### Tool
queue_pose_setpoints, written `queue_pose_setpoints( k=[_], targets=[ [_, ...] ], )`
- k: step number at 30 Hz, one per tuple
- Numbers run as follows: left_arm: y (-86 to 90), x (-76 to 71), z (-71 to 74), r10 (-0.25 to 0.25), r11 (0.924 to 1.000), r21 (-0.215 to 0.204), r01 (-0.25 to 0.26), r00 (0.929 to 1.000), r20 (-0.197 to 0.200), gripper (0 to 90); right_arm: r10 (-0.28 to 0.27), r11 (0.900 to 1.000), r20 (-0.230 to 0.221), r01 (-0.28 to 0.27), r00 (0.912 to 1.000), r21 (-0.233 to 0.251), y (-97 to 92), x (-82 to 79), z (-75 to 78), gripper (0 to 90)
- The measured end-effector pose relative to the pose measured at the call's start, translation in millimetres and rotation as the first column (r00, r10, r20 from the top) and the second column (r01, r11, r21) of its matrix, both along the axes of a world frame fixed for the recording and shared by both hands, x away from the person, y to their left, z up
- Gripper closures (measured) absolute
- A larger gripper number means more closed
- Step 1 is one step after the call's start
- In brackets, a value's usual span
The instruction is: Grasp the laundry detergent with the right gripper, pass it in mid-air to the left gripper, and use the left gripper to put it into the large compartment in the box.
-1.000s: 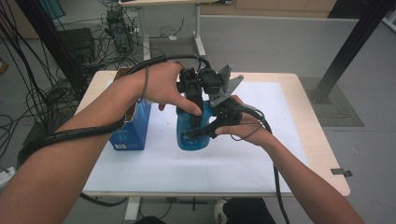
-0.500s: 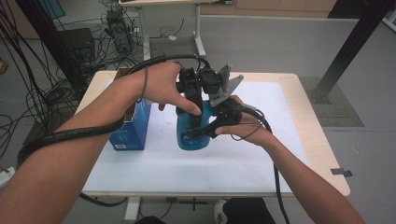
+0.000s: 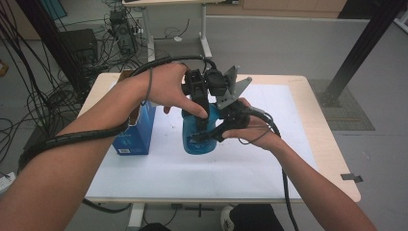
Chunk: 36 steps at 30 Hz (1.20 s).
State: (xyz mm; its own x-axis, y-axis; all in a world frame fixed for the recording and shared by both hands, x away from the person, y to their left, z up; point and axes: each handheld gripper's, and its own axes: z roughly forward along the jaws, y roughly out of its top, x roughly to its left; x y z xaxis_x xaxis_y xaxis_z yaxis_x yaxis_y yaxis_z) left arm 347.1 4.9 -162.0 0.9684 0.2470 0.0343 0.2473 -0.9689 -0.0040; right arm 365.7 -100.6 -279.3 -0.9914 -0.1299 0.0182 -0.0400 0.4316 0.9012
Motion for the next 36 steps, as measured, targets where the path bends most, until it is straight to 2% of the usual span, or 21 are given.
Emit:
queue_pose_setpoints(
  k=[11, 28, 31, 32, 34, 35, 36],
  targets=[
    [1.8, -0.1, 1.4, 0.006, 1.0000, -0.006, -0.006, 1.0000, 0.002, 37.0, -0.004, 0.9999, 0.001, 0.004, 1.0000, 0.013, 0.4, 0.4, -0.2, 41.7],
    [2.6, 0.2, 0.1, 0.009, 0.9999, 0.010, -0.009, 1.0000, -0.001, 37.1, -0.008, 0.9995, 0.010, 0.008, 0.9999, 0.031, 1.4, 0.5, -0.3, 38.9],
    [3.3, 0.2, 0.3, 0.012, 0.9999, 0.009, -0.012, 0.9999, 0.000, 37.1, -0.012, 0.9995, 0.001, 0.012, 0.9999, 0.029, 0.5, 0.0, -0.1, 37.3],
    [4.0, 0.6, 0.5, 0.015, 0.9998, 0.008, -0.015, 0.9999, -0.001, 37.1, -0.022, 0.9994, -0.004, 0.022, 0.9998, 0.025, -1.0, 0.4, -0.4, 33.2],
    [4.7, 0.8, 0.6, 0.020, 0.9998, 0.004, -0.020, 0.9998, 0.000, 37.1, -0.026, 0.9992, -0.004, 0.026, 0.9996, 0.029, -1.8, 1.3, -0.8, 30.7],
    [5.9, 1.7, 1.8, 0.028, 0.9996, 0.003, -0.028, 0.9996, -0.001, 37.1, -0.042, 0.9989, -0.016, 0.043, 0.9990, 0.020, -3.9, 1.6, -1.7, 23.5],
    [5.9, 1.7, 1.8, 0.028, 0.9996, 0.003, -0.028, 0.9996, -0.001, 37.1, -0.042, 0.9989, -0.016, 0.043, 0.9990, 0.020, -3.9, 1.6, -1.7, 23.5]
  ],
)
